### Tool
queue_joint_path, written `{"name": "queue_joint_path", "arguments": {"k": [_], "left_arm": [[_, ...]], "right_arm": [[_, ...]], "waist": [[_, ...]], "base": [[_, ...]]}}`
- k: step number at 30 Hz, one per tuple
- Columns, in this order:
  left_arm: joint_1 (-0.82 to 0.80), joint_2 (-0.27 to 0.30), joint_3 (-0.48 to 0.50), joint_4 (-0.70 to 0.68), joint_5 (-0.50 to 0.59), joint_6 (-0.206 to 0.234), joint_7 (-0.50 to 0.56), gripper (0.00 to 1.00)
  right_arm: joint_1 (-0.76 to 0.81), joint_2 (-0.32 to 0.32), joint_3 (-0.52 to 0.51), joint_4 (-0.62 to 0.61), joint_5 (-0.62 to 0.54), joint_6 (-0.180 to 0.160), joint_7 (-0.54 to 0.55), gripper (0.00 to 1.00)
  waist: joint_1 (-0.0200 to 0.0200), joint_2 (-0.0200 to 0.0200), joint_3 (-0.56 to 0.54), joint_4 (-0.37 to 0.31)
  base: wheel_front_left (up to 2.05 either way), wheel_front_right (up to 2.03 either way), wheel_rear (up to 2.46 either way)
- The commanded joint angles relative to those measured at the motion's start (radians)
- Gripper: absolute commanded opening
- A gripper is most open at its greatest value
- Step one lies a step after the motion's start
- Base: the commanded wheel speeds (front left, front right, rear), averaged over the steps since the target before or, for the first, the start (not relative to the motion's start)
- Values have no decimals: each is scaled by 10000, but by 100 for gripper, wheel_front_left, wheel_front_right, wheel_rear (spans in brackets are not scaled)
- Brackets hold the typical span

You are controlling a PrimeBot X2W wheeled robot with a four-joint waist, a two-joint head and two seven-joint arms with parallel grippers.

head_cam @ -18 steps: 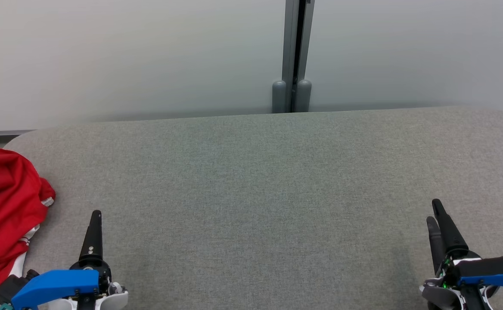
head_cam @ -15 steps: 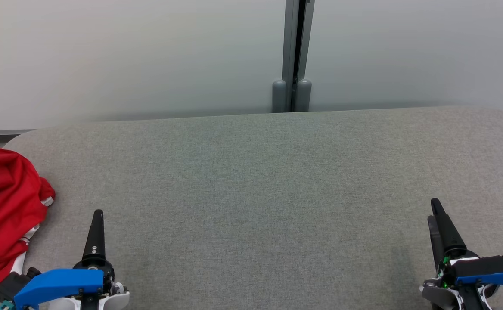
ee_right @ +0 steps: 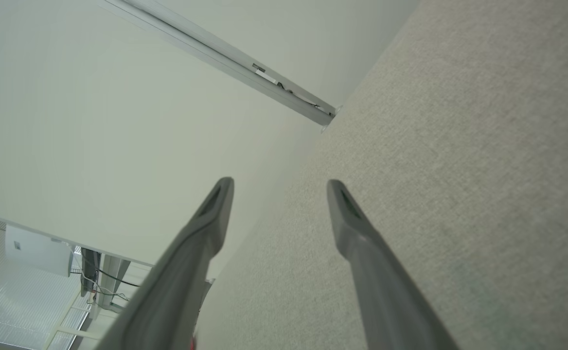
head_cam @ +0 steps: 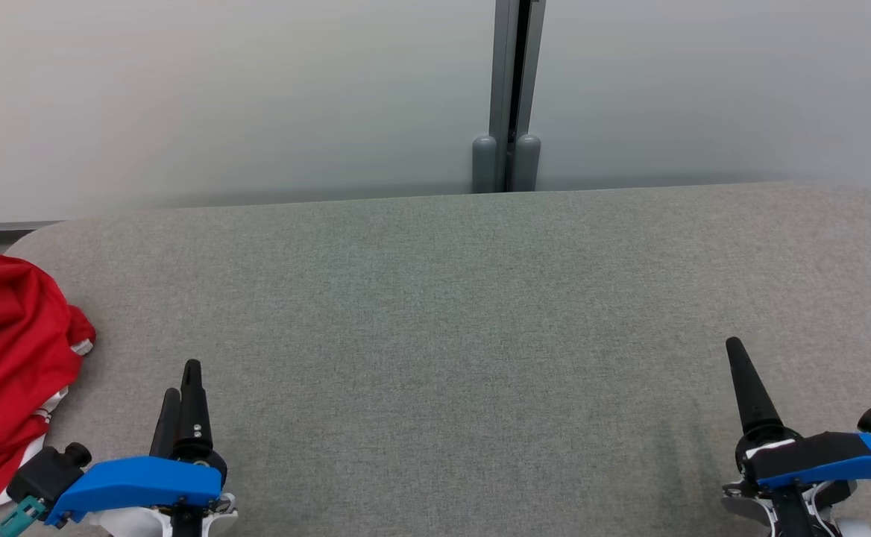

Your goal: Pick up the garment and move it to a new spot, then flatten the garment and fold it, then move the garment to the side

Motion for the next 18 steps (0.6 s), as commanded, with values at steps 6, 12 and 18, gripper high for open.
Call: {"name": "queue_joint_path", "arguments": {"k": [6,12,18], "left_arm": [[-283,105,-364,-13,1548,108,-318,100],[-286,179,-611,91,2455,222,-528,100],[-300,240,-805,173,3149,353,-691,100]], "right_arm": [[-407,-200,312,97,-1277,18,-332,100],[-512,-252,466,257,-1965,18,-538,100],[-605,-324,660,413,-2609,19,-699,100]], "waist": [[0,-1,20,25],[0,-1,56,30],[0,-1,90,47]], "base": [[0,0,0],[0,0,0],[0,0,0]]}}
